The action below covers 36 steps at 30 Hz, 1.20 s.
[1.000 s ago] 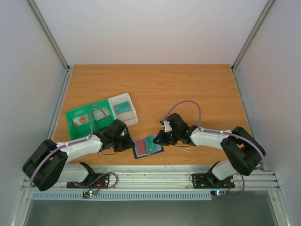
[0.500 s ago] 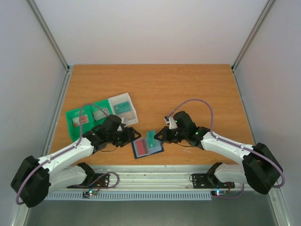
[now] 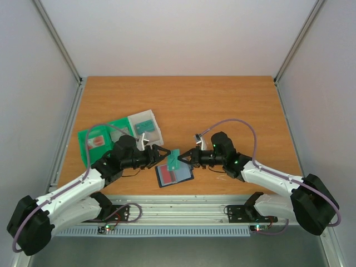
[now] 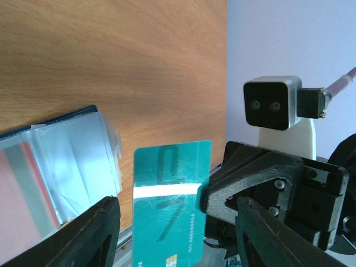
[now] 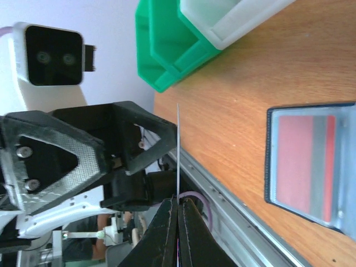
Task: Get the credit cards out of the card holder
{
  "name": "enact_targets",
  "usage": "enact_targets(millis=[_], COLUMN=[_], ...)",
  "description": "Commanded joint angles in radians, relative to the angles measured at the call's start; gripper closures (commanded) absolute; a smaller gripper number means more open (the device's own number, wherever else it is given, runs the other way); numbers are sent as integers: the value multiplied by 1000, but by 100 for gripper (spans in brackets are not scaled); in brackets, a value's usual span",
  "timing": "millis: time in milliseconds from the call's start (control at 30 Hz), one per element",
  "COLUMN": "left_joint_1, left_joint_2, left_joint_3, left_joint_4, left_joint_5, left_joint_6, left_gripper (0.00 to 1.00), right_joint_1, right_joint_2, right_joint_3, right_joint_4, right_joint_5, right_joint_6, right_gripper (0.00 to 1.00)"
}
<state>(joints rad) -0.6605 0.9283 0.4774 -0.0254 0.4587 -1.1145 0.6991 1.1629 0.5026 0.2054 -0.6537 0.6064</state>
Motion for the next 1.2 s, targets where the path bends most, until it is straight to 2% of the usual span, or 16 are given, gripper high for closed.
enact_targets(millis=[0, 133, 300, 333, 367, 500, 633, 833, 967, 1167], left_joint_1=[3, 3, 3, 3, 2, 2, 2, 2, 3, -1], left_joint_2=[14, 42, 35, 34, 33, 24, 24, 32, 34, 34], left_joint_3=[-35, -48, -65, -71, -77, -91, -62, 38, 71, 89], left_joint_4=[132, 242, 321, 342, 372, 415, 397, 185, 129, 72], left_joint_5=[35, 79, 95, 102, 111, 150, 244, 360, 446, 546], left_joint_6=[-20, -56, -66, -68, -71, -50, 23, 197, 273, 325], left_gripper=[42, 51, 91, 97, 99, 100, 99, 99, 100, 100], right_joint_1=[-5, -4, -4, -5, -4, -5, -4, -4, -5, -5], right_joint_2=[-18, -16, -24, -32, -41, -96, -170, -175, -129, -55], right_joint_3=[-15, -27, -32, -30, -24, 40, 149, 372, 479, 546], right_joint_4=[115, 157, 166, 150, 121, -98, -429, -848, -979, -1016], right_joint_5=[-39, -56, -96, -103, -109, -112, -67, -37, -66, -133], right_joint_6=[64, 76, 46, 30, 2, -142, -339, -607, -715, -768], right_gripper=[99, 99, 98, 97, 95, 82, 70, 60, 61, 63])
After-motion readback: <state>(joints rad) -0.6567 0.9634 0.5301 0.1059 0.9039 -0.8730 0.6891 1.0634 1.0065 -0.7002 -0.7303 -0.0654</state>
